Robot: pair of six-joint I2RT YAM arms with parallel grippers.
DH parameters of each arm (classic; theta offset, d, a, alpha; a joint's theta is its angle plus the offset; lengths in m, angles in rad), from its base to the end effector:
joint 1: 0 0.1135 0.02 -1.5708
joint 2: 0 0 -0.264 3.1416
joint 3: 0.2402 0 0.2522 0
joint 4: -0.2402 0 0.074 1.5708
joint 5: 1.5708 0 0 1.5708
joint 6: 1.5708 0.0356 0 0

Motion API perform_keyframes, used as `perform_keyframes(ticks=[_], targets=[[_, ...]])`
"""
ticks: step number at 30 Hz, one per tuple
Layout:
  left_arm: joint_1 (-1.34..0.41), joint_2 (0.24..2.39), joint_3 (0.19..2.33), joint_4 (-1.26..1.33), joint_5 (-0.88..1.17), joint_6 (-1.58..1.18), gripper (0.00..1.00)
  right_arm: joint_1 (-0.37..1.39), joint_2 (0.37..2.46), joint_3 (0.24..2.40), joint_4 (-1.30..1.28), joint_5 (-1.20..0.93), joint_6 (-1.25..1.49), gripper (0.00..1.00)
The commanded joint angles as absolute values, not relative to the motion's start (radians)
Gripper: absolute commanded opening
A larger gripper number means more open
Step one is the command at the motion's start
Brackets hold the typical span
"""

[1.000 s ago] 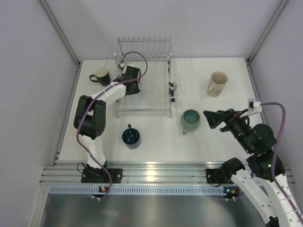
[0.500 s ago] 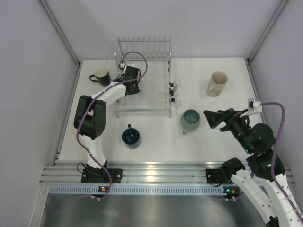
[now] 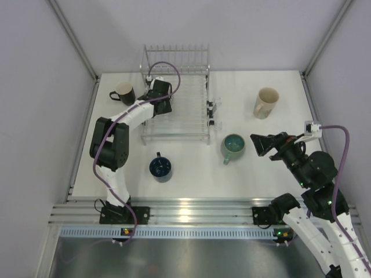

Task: Load the cups into the dish rack

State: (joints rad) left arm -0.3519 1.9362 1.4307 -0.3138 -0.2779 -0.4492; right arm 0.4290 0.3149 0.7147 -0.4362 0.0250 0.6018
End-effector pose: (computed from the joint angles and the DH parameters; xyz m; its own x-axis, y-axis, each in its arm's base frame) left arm 0.4085 -0.1396 0.2149 -0.6854 -0.1932 -0.7020 -0.1576 0.9807 -0.1159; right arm 0.0738 0.0328 0.3419 -0.2498 0.5081 -0.8243 -0.3053 0.7665 0.5650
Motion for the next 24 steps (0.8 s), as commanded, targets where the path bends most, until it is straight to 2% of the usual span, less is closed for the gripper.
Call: perform_keyframes(ticks=[1, 8, 17, 24], targets=[[-0.347, 1.870, 1.437, -0.270, -0.290, -0.443, 0.41, 0.439, 0.325, 0.749, -0.430, 0.037, 0.589, 0.99], [-0.347, 1.848, 1.440, -0.264, -0.262, -0.442, 0.40, 0.437, 0.344, 0.752, -0.420, 0.032, 0.586, 0.99], [-0.347, 1.937, 1.525, -0.252, -0.310, -0.423, 0.36, 0.439, 0.330, 0.747, -0.423, 0.041, 0.581, 0.99], [-0.347, 1.948, 1.508, -0.147, -0.307, -0.426, 0.35, 0.439, 0.324, 0.742, -0.425, 0.046, 0.584, 0.99]])
